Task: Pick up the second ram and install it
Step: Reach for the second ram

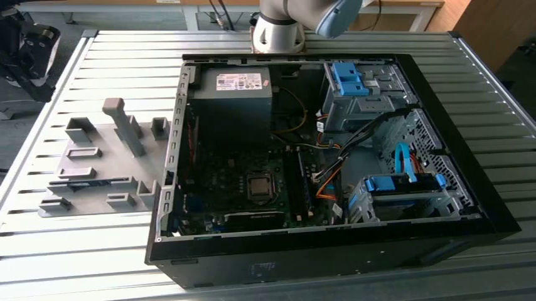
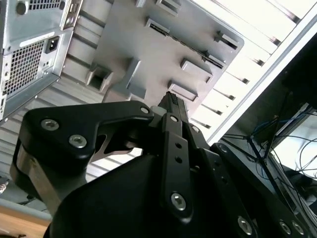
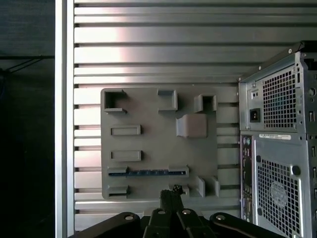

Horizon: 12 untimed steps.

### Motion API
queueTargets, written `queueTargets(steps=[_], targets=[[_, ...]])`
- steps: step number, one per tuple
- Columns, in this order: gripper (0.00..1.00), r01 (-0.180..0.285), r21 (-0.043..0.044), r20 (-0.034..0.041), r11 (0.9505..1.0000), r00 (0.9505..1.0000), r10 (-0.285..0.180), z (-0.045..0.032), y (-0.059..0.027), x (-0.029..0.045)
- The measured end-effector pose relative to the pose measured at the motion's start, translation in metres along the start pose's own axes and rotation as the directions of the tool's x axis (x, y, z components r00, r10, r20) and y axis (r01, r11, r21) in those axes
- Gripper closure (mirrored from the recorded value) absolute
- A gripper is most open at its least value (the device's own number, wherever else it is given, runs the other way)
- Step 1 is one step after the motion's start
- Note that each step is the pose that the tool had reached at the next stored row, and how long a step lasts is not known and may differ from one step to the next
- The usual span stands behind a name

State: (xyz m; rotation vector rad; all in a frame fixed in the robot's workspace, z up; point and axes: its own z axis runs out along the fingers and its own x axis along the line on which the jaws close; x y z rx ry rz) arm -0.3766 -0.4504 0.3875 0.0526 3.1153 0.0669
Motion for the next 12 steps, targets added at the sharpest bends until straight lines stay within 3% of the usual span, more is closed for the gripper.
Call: queueTargets(steps=[12], targets=[[0.90,0.000,0.0000,-0.0002,1.0000,1.0000,0.000,0.0010,-0.0064,0.0272]])
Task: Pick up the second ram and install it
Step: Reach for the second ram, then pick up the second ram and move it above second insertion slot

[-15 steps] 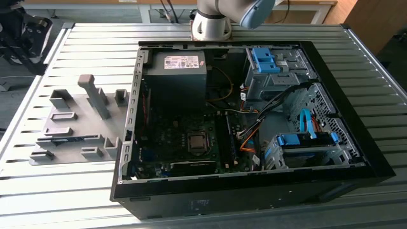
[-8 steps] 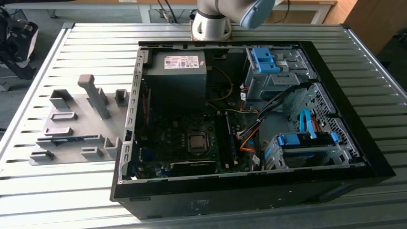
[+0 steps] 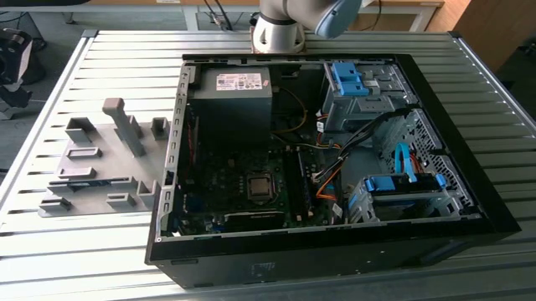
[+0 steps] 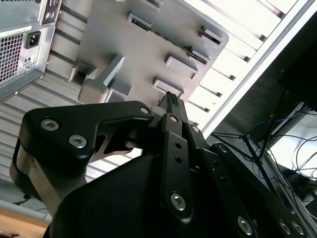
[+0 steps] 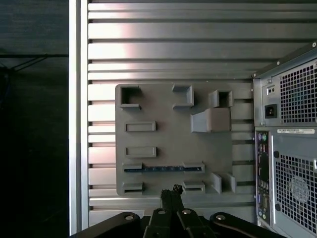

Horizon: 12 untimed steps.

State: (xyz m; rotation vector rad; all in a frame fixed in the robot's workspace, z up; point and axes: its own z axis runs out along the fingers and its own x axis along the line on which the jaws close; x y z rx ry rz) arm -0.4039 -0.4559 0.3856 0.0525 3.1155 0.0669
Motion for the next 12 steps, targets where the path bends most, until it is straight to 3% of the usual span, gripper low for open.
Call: queueTargets(steps=[12], targets=[[0.90,0.000,0.0000,-0.0002,1.0000,1.0000,0.000,0.0001,-0.0001,0.0016]])
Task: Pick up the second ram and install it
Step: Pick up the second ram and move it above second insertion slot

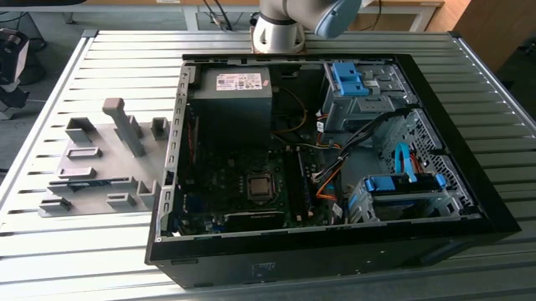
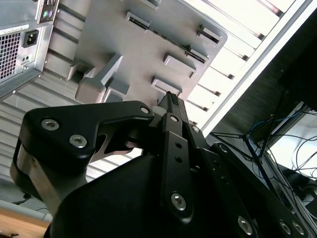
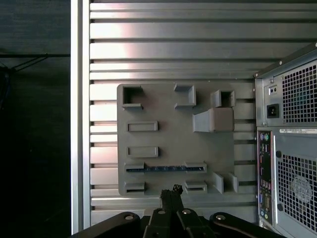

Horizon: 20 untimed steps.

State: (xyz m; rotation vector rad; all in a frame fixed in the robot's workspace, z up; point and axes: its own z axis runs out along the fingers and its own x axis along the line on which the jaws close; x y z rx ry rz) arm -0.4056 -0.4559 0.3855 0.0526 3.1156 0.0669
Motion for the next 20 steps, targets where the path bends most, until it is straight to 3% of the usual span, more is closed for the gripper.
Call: queueTargets(steps=[5,10,14,20], targets=[[0.90,0.008,-0.0002,-0.0004,1.0000,1.0000,-0.008,0.0000,0.0000,0.0001],[0.90,0.093,-0.0024,-0.0040,0.9956,0.9956,-0.093,0.0005,0.0000,0.0003],[0.90,0.164,-0.0035,-0.0067,0.9865,0.9865,-0.164,0.0011,-0.0001,0.0003],[0.90,0.266,-0.0055,-0.0111,0.9638,0.9638,-0.266,0.0018,-0.0001,0.0004]])
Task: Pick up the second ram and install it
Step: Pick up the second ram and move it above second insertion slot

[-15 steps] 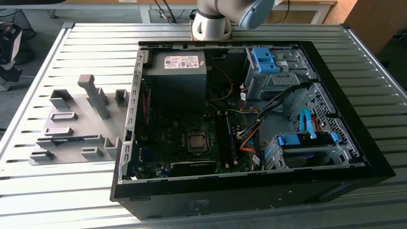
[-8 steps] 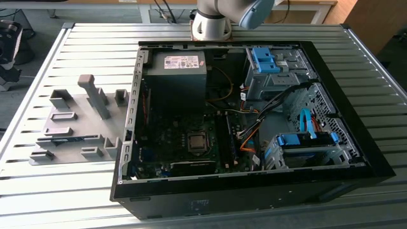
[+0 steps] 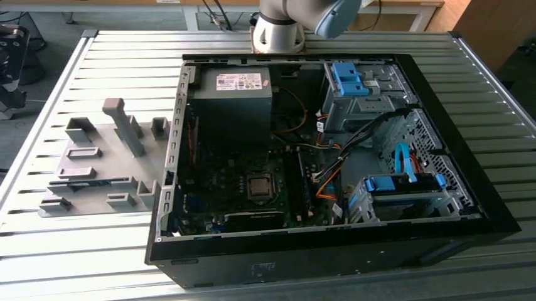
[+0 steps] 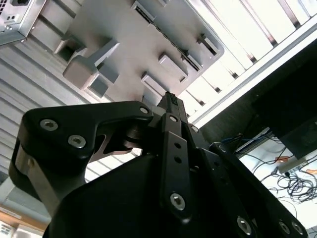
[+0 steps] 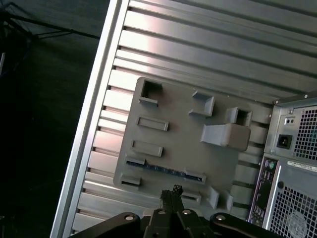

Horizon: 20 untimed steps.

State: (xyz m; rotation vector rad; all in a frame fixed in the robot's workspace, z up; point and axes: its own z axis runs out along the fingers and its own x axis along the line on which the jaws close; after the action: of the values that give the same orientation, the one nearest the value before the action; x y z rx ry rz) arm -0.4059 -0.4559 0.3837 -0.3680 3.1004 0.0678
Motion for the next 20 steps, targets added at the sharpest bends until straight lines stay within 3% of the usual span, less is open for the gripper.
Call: queueTargets(steps=[4,9,13,20], targets=[[0.90,0.067,-0.0011,-0.0028,0.9978,0.9978,-0.067,0.0004,0.0000,0.0001],[0.90,0.142,-0.0030,-0.0059,0.9899,0.9899,-0.142,0.0008,0.0000,0.0003],[0.90,0.200,-0.0048,-0.0079,0.9798,0.9798,-0.200,0.0012,0.0001,0.0007],[0.90,0.290,-0.0070,-0.0113,0.9570,0.9569,-0.290,0.0016,0.0003,0.0019]])
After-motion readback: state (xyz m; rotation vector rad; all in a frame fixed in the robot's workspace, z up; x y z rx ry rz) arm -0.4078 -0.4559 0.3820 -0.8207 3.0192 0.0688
